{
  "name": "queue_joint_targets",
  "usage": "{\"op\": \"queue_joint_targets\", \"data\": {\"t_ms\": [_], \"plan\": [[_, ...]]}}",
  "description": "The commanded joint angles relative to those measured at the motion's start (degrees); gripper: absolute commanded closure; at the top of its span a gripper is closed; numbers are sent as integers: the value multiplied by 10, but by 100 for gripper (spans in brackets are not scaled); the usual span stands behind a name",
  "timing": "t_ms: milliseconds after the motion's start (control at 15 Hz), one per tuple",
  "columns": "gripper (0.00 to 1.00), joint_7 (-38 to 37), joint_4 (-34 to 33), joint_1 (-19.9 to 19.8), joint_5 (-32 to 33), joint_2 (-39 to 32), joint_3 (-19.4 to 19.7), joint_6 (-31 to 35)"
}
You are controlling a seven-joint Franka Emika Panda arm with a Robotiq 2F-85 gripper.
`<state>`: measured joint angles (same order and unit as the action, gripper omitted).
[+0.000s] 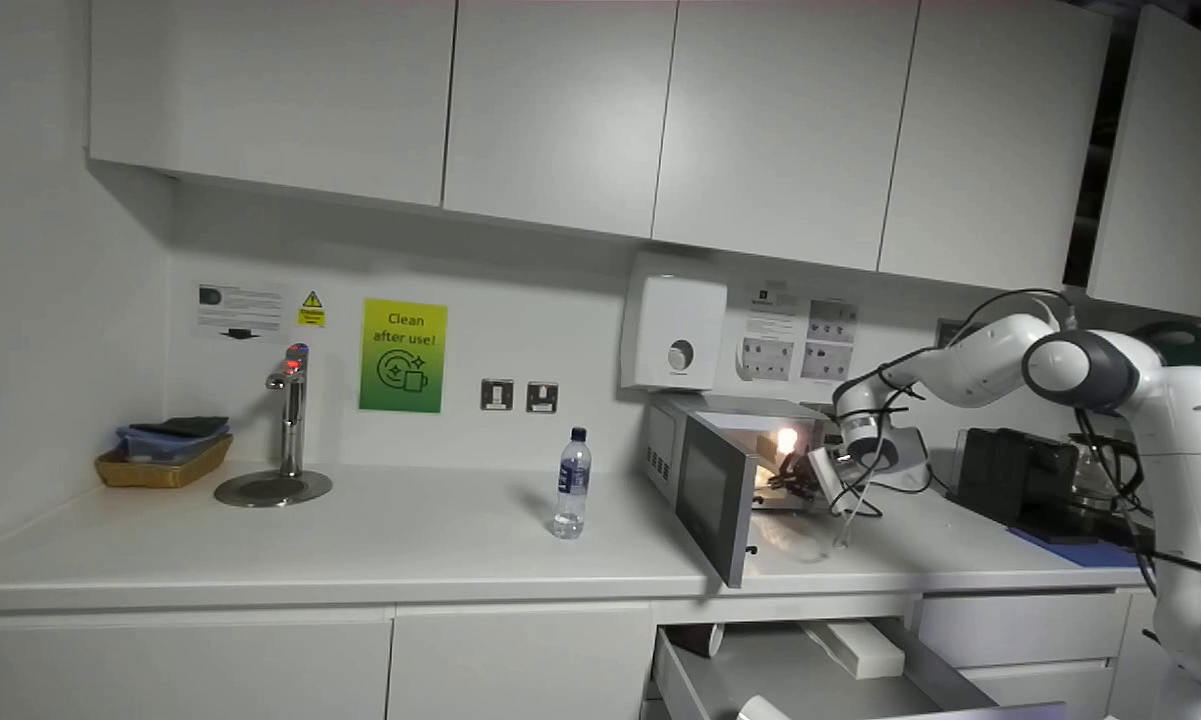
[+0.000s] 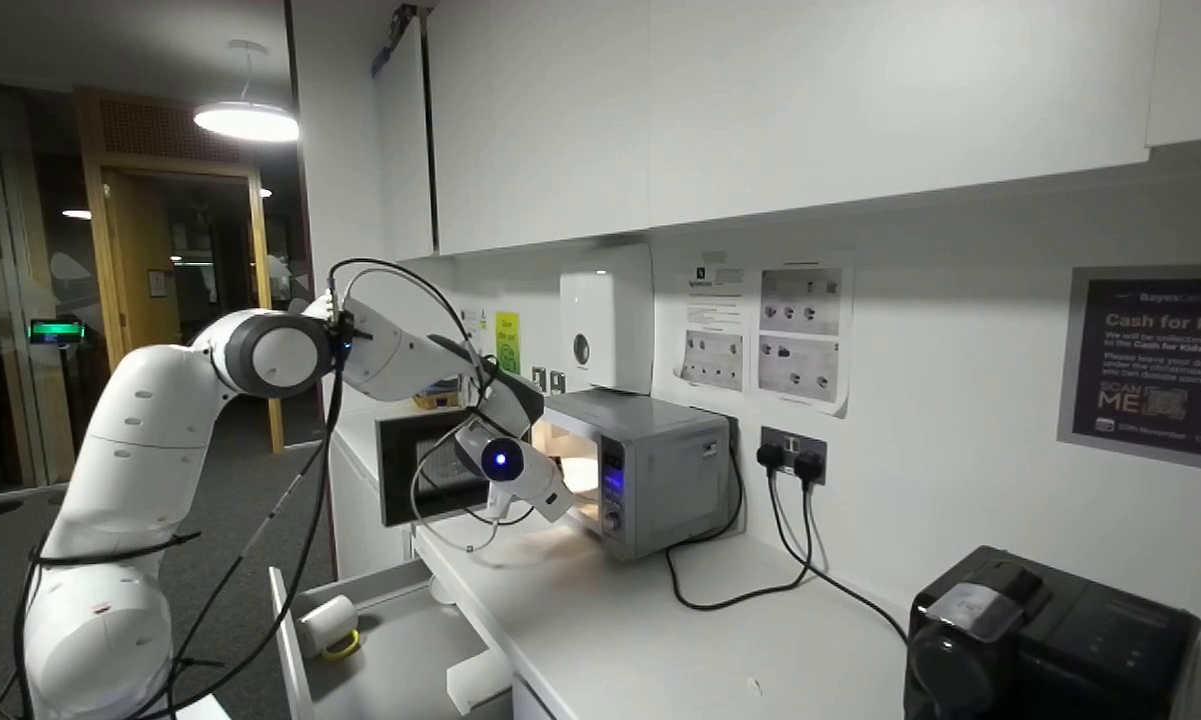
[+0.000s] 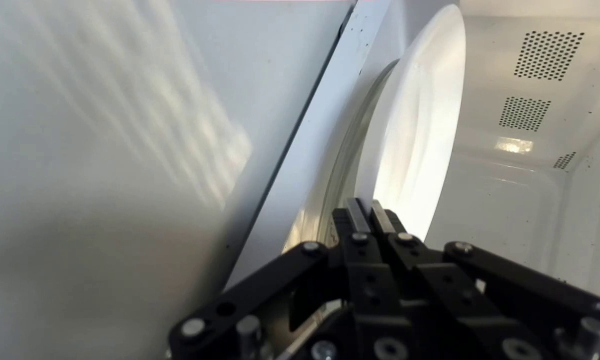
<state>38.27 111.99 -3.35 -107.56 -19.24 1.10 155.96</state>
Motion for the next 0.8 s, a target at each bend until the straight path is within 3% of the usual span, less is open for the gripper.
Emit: {"op": "queue_joint_targets", "data": {"t_ms": [0, 733], "plan": [[99, 20, -29, 6, -24, -9, 1, 24], [99, 18, -54, 8, -22, -33, 1, 35]]}}
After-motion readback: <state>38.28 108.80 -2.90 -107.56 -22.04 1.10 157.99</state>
